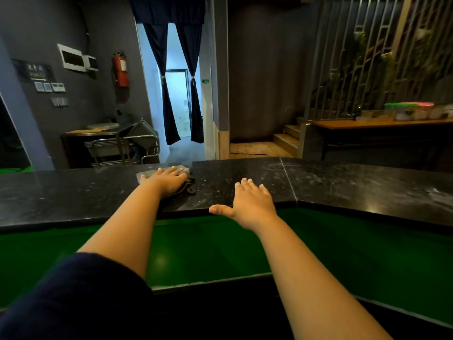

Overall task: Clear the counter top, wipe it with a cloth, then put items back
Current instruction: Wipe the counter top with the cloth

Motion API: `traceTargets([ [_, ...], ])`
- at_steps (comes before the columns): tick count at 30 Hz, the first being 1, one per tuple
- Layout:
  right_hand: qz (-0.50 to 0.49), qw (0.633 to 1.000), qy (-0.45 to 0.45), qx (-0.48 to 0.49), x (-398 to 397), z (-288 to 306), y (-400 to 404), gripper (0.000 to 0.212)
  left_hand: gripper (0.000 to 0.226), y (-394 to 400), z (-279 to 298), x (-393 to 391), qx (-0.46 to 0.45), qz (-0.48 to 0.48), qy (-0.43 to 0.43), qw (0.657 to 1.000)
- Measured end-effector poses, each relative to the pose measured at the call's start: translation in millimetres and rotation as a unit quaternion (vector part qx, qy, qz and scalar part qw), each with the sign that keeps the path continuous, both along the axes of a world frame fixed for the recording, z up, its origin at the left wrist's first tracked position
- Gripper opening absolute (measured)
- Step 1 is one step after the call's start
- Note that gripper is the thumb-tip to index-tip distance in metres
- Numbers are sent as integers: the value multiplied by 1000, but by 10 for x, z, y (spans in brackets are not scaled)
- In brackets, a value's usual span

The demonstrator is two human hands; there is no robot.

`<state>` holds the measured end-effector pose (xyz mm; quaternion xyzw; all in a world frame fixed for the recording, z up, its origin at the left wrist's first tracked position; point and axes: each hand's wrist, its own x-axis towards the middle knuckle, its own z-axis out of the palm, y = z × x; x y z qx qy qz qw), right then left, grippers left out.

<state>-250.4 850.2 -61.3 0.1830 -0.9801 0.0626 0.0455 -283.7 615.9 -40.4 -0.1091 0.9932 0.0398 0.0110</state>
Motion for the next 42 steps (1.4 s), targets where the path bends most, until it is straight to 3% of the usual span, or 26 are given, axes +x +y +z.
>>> traceTargets([
  [7, 8, 1000, -5, -12, 11, 27, 13, 115, 50, 612, 41, 74, 28, -172, 2, 985],
  [10, 23, 998, -40, -40, 66, 88, 41, 119, 50, 630, 178, 368, 159, -180, -6, 971],
  [13, 48, 982, -124, -133, 167, 204, 93, 115, 57, 289, 189, 576, 252, -116, 77, 958],
  [15, 47, 977, -123, -167, 233, 303, -14, 92, 55, -48, 69, 665, 196, -69, 97, 973],
  [17, 37, 987, -50, -147, 235, 388, -290, 64, 48, -305, -73, 731, 109, -52, 77, 990],
  [19, 35, 992, 4, -117, 225, 454, -641, 47, 44, -410, -151, 742, 102, -63, 105, 987],
  [23, 1, 997, -78, -11, 131, 330, -1061, 71, 42, -369, -152, 669, 119, -72, 141, 980],
  [26, -6, 997, -82, 3, 83, 245, -1126, 66, 46, -349, -153, 664, 155, -57, 154, 974],
  [29, 69, 995, -65, -38, 157, 205, -1100, 50, 38, -335, -162, 667, 158, -63, 163, 972],
  [33, 172, 962, -56, -206, 336, 22, -631, 32, 55, -318, -172, 705, 126, -65, 177, 974],
  [36, 104, 953, -34, -282, 260, -54, -225, 25, 56, -299, -179, 720, 105, -75, 187, 974],
  [40, -81, 981, 43, -169, 136, -5, -204, 37, 49, -254, -166, 749, 102, -70, 192, 974],
  [42, -102, 987, 67, -105, 170, 53, -400, 40, 50, -236, -161, 777, 95, -68, 191, 975],
])
